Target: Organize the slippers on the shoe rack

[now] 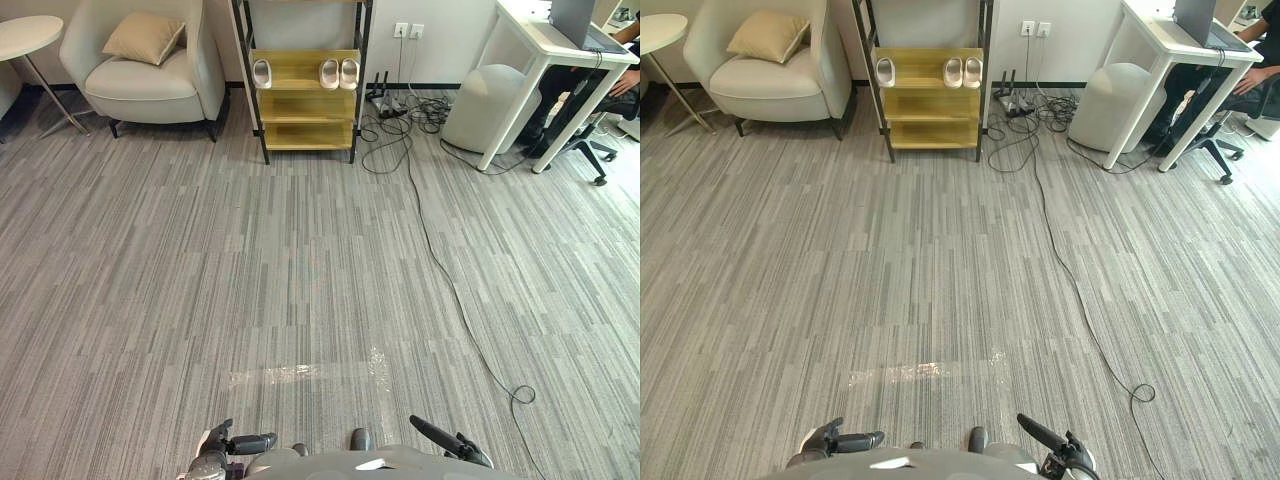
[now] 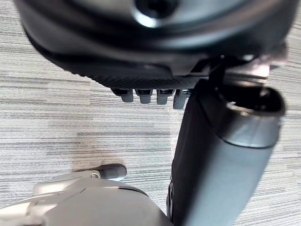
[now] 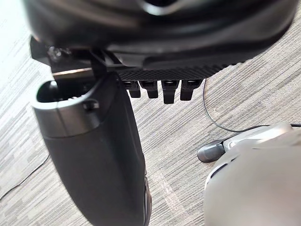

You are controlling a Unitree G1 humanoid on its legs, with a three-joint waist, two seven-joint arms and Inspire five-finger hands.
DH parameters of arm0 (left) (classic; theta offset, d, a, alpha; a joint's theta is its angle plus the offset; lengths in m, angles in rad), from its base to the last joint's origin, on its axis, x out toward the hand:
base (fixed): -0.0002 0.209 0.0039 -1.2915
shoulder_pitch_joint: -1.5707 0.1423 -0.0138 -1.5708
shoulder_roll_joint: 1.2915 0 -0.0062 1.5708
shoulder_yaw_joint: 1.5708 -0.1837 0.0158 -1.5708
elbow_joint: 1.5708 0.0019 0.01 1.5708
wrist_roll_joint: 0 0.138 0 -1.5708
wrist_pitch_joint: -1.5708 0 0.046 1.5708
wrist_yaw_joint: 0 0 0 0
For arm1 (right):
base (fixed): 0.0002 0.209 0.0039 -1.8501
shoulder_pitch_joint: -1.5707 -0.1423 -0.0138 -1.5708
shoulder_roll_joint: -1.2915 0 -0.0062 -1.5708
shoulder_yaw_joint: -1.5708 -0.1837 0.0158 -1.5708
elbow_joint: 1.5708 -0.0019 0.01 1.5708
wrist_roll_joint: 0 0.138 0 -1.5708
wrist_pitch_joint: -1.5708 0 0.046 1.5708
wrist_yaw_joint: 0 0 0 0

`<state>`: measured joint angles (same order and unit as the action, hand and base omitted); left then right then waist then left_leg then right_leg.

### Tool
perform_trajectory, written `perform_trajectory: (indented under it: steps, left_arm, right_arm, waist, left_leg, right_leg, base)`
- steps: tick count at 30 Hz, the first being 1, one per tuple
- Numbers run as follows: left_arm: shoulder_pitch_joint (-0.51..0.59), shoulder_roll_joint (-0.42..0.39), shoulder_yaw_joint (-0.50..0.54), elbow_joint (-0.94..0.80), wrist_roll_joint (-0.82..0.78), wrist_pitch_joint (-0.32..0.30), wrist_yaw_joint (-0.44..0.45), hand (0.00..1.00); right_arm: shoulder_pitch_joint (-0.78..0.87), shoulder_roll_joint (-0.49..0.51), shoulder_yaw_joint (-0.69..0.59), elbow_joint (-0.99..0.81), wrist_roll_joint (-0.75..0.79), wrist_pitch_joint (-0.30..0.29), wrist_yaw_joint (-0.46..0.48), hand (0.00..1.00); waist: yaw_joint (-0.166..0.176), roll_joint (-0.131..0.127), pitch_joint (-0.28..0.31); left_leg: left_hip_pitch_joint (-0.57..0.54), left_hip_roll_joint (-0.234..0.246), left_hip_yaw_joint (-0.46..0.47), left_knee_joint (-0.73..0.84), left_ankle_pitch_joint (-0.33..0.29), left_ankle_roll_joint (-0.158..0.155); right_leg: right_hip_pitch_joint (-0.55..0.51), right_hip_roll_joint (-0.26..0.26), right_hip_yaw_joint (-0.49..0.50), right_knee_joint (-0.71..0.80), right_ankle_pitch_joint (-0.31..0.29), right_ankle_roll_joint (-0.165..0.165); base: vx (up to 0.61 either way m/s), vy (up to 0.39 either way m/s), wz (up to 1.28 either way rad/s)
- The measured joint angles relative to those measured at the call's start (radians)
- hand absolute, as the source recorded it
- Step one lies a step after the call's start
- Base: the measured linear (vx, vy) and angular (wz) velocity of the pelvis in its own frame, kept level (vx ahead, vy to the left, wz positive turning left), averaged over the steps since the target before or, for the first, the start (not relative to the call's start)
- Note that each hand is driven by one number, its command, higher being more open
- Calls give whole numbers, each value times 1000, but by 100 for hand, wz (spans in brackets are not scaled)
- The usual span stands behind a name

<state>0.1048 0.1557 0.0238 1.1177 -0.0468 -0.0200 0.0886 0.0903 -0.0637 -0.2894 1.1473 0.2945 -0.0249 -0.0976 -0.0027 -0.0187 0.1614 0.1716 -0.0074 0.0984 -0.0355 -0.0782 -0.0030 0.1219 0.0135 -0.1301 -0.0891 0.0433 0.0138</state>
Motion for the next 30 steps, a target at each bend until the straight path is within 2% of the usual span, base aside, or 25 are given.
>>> perform_trajectory:
  steps: [20, 30]
  left_arm:
    - [-2, 4, -2, 0, -1, 0, -7, 100]
    - [-6, 8, -2, 0, 2, 0, -7, 100]
  right_arm:
    - [0, 0, 8, 0, -2, -1, 3, 100]
    - [-16, -12, 46, 0, -102, 0, 5, 100]
  waist:
    - [0, -6, 4]
    - [-1, -12, 8]
  left_leg:
    - [2, 0, 0, -3, 0, 0]
    - [-12, 0, -1, -9, 4, -1]
  right_leg:
    - [0, 0, 0, 0, 0, 0]
    - [-15, 0, -4, 0, 0, 0]
  base:
    - [0, 0, 0]
    - [0, 0, 0]
